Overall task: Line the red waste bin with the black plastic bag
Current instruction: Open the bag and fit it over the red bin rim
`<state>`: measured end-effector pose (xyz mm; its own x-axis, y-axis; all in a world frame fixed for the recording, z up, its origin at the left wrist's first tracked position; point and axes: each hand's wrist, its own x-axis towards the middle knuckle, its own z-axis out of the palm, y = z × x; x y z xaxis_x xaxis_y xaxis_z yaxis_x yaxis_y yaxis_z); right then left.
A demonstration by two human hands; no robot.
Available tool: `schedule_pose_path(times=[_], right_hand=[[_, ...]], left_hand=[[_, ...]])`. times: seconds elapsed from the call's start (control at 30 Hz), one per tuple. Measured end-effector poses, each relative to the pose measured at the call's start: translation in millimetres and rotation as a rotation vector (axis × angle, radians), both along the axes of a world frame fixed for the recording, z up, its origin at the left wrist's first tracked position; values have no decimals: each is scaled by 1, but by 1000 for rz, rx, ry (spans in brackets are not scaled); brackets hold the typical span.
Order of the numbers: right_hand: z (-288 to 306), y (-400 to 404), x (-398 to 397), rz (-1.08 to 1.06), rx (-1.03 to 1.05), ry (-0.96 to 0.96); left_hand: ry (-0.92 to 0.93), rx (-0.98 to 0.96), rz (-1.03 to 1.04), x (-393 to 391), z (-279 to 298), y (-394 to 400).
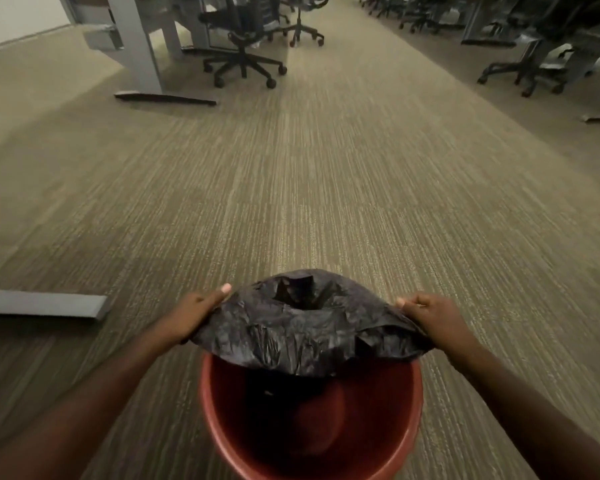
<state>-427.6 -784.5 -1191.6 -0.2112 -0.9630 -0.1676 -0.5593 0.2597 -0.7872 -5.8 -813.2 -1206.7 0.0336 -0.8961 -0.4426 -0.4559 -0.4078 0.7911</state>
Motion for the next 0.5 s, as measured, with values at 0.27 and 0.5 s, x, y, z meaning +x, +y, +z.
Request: schedule_pose_path(times=[0.27, 0.5], right_hand=[[38, 60, -13, 24, 308, -483], [38, 100, -8, 44, 410, -330]], left_hand=[[37, 157, -66, 24, 46, 54], [-278, -36, 121, 1, 46, 93]])
